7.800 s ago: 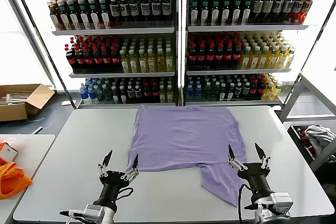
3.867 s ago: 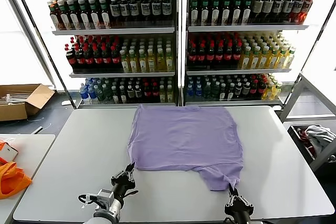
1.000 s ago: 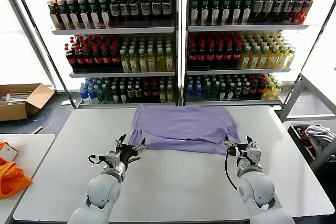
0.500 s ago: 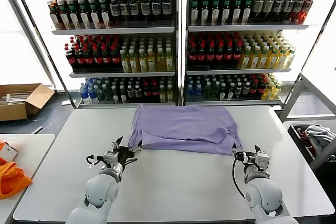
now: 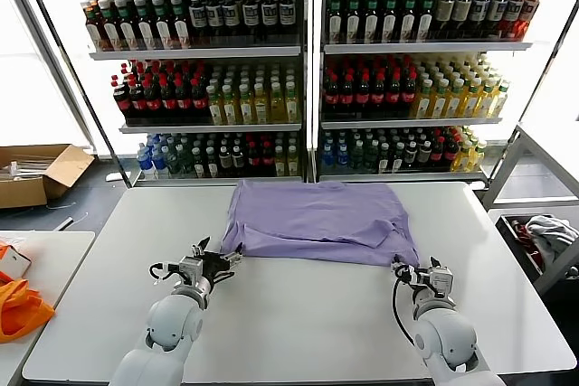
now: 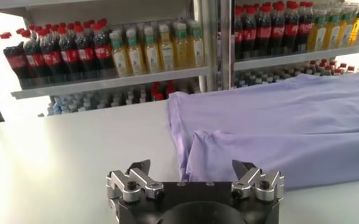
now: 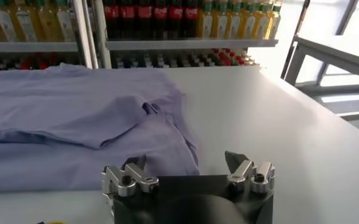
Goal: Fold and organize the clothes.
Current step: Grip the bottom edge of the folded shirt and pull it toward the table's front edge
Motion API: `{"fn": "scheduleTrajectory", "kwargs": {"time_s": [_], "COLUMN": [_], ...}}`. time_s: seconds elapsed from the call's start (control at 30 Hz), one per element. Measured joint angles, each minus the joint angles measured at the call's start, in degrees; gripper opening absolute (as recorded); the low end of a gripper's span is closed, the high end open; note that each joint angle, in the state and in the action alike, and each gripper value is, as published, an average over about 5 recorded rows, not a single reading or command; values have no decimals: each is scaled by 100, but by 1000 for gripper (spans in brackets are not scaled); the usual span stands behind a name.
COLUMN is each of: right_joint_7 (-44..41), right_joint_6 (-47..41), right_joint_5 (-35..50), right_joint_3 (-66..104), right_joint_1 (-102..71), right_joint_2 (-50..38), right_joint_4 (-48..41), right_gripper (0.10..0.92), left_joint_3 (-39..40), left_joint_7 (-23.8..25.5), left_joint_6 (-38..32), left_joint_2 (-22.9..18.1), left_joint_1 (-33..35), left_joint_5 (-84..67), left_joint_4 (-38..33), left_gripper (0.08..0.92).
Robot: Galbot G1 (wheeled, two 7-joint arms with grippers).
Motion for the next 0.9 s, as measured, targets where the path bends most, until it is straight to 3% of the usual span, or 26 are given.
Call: {"fn": "scheduleTrajectory", "kwargs": {"time_s": [0.73,0.9], "right_joint_7": [-86,-83], "right_joint_6": [129,134], "right_joint_5": [92,127], "right_joint_3": [-28,37], "right_joint_1": [-292,-434], "right_joint_2": [-82,-121], "right_joint_4": [21,206], "right_gripper": [194,120], "left_joint_3": [133,134], "left_joint_7": [10,-16], "left_joint_6": [46,42], "left_joint_2": [62,81], "left_joint_1": [263,394], "left_joint_5": [-87,-44], "left_joint_4": [-117,-251], "left_gripper": [191,92]}}
